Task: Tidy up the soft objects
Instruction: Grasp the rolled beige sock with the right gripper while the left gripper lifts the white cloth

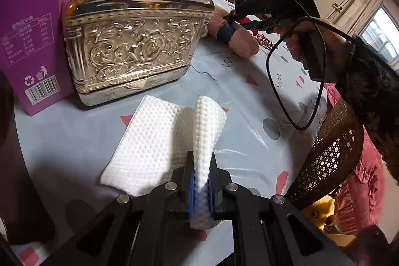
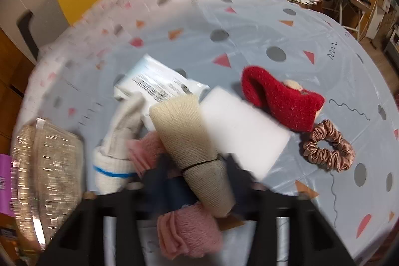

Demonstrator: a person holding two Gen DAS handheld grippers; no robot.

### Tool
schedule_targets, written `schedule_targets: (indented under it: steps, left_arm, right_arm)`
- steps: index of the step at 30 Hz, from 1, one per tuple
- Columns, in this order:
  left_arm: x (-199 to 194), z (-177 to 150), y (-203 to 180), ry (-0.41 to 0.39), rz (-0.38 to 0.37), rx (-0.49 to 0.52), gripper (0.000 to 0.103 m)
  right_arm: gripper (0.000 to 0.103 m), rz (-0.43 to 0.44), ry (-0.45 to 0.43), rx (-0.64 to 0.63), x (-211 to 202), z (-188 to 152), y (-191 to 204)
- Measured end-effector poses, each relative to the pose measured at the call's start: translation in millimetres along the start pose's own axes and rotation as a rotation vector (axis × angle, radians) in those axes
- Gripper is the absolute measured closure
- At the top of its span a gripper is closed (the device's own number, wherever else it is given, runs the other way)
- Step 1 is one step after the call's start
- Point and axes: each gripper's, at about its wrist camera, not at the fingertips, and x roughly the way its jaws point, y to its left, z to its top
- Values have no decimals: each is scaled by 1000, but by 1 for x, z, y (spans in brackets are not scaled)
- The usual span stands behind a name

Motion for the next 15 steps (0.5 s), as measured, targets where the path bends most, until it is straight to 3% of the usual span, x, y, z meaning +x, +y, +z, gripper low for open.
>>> schedule_targets:
  steps: [2, 5, 9, 14, 15]
  left_arm:
    - [0, 0, 0, -2, -2, -5, 93]
    - [0, -2, 0, -6, -7, -12, 93]
    - [-1, -4, 2, -15, -3, -14, 93]
    - [-1, -4, 1, -20, 1, -22, 93]
    - [-1, -4, 0, -20, 4, -17, 93]
  right_arm:
    - [67, 21, 0, 14, -1, -1, -3]
    - [84, 3, -30, 13, -15, -3, -7]
    - [96, -8, -92, 1, -45, -6, -10]
    - [94, 14, -92, -69, -63, -9, 2]
    - [85, 3, -87, -71, -60, -7, 4]
